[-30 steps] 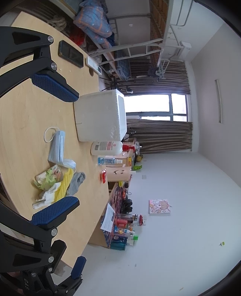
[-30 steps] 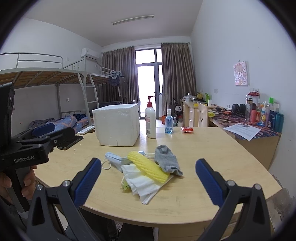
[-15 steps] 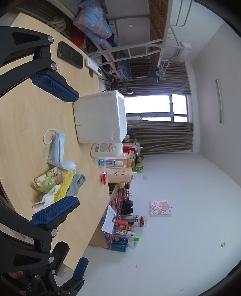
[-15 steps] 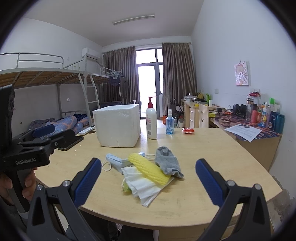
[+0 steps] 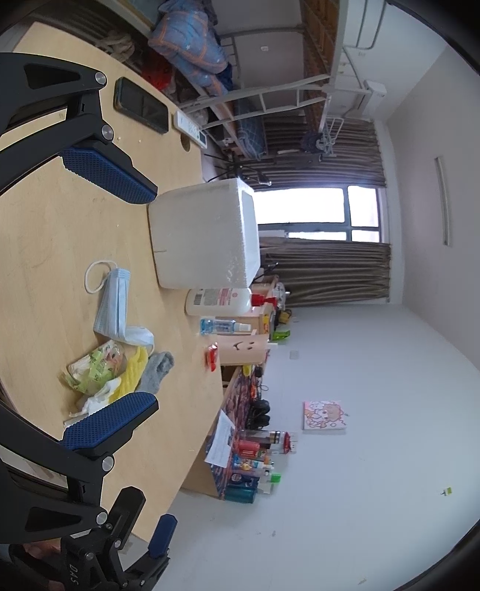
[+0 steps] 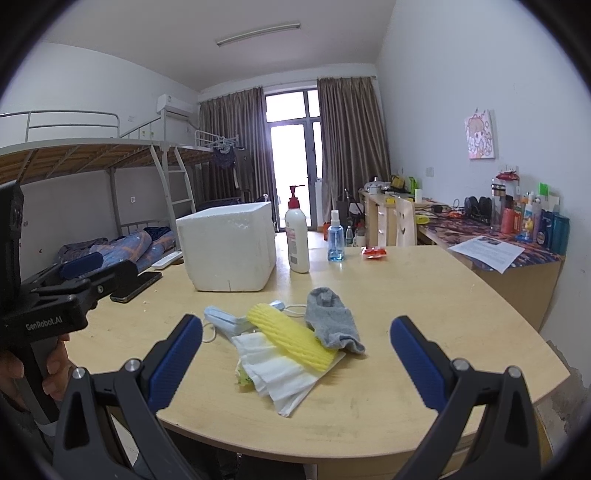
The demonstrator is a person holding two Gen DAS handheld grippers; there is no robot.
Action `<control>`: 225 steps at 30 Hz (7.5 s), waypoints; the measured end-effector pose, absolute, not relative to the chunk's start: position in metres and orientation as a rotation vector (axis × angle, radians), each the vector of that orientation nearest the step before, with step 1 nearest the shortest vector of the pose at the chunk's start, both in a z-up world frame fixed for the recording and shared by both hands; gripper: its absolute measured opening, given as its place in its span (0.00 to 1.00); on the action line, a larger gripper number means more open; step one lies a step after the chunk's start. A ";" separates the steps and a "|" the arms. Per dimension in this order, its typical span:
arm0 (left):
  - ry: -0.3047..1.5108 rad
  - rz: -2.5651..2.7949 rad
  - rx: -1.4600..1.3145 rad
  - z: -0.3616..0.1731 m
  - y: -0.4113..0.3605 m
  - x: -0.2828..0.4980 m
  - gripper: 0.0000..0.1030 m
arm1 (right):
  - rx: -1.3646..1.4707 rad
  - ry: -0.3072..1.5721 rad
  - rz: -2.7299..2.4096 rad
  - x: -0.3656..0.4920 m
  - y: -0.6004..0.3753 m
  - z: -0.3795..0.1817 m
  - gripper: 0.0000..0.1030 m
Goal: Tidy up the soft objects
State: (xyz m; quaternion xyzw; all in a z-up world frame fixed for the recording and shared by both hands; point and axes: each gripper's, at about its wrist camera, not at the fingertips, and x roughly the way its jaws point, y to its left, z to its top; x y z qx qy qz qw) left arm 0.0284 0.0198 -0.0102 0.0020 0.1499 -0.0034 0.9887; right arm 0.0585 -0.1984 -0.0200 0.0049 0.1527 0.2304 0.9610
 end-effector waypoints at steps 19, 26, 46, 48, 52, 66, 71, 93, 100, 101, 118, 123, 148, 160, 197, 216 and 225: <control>0.521 -0.145 0.078 -0.049 0.029 0.098 0.99 | -0.004 0.435 0.454 0.111 -0.195 -0.044 1.00; 0.569 -0.237 0.157 -0.051 0.027 0.119 0.99 | -0.008 0.471 0.451 0.125 -0.192 -0.050 1.00; 0.726 -0.451 0.287 -0.085 0.027 0.171 0.81 | -0.027 0.559 0.474 0.162 -0.193 -0.054 1.00; 0.742 -0.469 0.289 -0.088 0.026 0.175 0.76 | -0.032 0.571 0.473 0.167 -0.192 -0.055 1.00; 0.765 -0.505 0.285 -0.092 0.026 0.181 0.62 | -0.051 0.590 0.469 0.176 -0.189 -0.055 1.00; 0.777 -0.587 0.248 -0.094 0.031 0.176 0.27 | -0.116 0.682 0.438 0.209 -0.178 -0.060 1.00; 0.762 -0.551 0.198 -0.091 0.042 0.181 0.24 | -0.154 0.739 0.428 0.220 -0.172 -0.069 0.90; 0.726 -0.517 0.065 -0.084 0.064 0.177 0.23 | -0.188 0.858 0.385 0.241 -0.174 -0.086 0.24; 0.673 -0.502 0.059 -0.075 0.069 0.167 0.22 | -0.128 0.816 0.398 0.236 -0.180 -0.073 0.22; 0.664 -0.500 0.054 -0.072 0.071 0.167 0.22 | -0.115 0.803 0.397 0.234 -0.182 -0.069 0.22; 0.506 -0.378 0.044 -0.026 0.068 0.117 0.22 | -0.025 0.599 0.486 0.199 -0.185 -0.010 0.22; 0.461 -0.326 0.044 -0.011 0.067 0.094 0.20 | -0.008 0.541 0.519 0.183 -0.186 0.004 0.22; 0.246 0.004 0.074 0.050 0.053 0.020 0.15 | -0.002 0.276 0.665 0.110 -0.171 0.051 0.22; 0.236 0.073 0.072 0.052 0.071 0.024 0.15 | -0.023 0.278 0.747 0.118 -0.146 0.055 0.22; 0.292 0.034 0.031 0.084 0.126 0.124 0.15 | -0.111 0.338 0.750 0.199 -0.076 0.106 0.22; 0.303 0.046 0.042 0.091 0.146 0.172 0.15 | -0.128 0.368 0.746 0.243 -0.044 0.110 0.22; 0.318 0.069 0.036 0.086 0.155 0.189 0.15 | -0.138 0.411 0.760 0.272 -0.025 0.103 0.22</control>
